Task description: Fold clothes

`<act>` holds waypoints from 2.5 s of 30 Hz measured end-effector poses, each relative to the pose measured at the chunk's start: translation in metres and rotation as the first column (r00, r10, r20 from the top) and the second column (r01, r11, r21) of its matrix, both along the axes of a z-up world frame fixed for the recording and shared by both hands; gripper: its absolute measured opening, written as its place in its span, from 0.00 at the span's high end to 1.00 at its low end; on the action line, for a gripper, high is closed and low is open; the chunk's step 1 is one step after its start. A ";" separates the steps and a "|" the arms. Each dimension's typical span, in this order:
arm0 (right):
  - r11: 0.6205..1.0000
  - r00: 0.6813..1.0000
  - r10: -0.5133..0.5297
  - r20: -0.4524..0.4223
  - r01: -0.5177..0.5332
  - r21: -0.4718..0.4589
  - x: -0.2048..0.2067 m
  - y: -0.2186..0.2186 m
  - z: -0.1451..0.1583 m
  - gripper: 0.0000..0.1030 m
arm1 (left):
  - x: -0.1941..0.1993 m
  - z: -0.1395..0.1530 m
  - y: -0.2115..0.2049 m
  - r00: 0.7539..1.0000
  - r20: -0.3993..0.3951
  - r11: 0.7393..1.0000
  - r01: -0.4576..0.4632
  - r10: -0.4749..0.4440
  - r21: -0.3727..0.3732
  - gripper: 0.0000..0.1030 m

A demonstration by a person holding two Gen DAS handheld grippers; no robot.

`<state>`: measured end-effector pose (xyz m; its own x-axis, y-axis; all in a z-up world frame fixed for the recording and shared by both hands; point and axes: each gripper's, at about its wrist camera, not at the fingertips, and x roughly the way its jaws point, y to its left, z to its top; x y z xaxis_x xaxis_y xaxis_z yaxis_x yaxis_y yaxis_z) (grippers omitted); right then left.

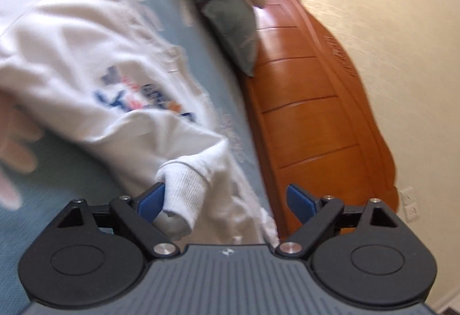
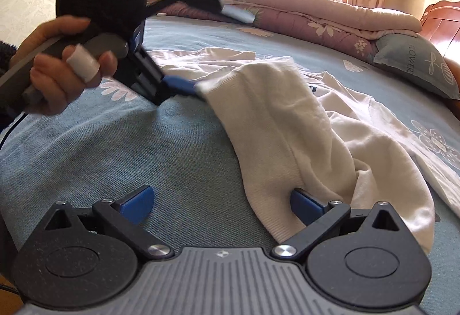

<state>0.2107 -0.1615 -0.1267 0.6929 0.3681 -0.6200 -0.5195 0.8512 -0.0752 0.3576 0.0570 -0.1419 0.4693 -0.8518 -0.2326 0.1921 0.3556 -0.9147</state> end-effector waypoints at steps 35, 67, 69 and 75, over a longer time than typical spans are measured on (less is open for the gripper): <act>1.000 0.998 0.026 0.061 -0.027 0.007 -0.012 0.003 0.006 0.00 | -0.041 0.004 -0.008 0.980 -0.029 0.954 -0.186 0.198 0.237 0.92; 0.649 0.829 0.003 -0.559 0.423 0.632 -0.015 -0.167 -0.012 0.00 | -0.201 -0.008 0.089 0.862 -0.166 0.827 -0.379 0.479 0.415 0.93; 0.673 0.814 0.053 -0.578 0.399 0.623 -0.001 -0.159 -0.014 0.00 | -0.202 -0.009 0.090 0.864 -0.165 0.828 -0.377 0.476 0.415 0.92; 0.617 0.803 0.172 -0.571 0.364 0.698 0.034 -0.154 -0.026 0.00 | -0.202 -0.011 0.092 0.864 -0.174 0.833 -0.373 0.472 0.409 0.89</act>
<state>0.2452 -0.3152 -0.1529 0.3974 0.8224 -0.4072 -0.1423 0.4936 0.8580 0.1561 0.1489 -0.1526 0.6444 -0.4206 -0.6386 -0.2758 0.6511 -0.7071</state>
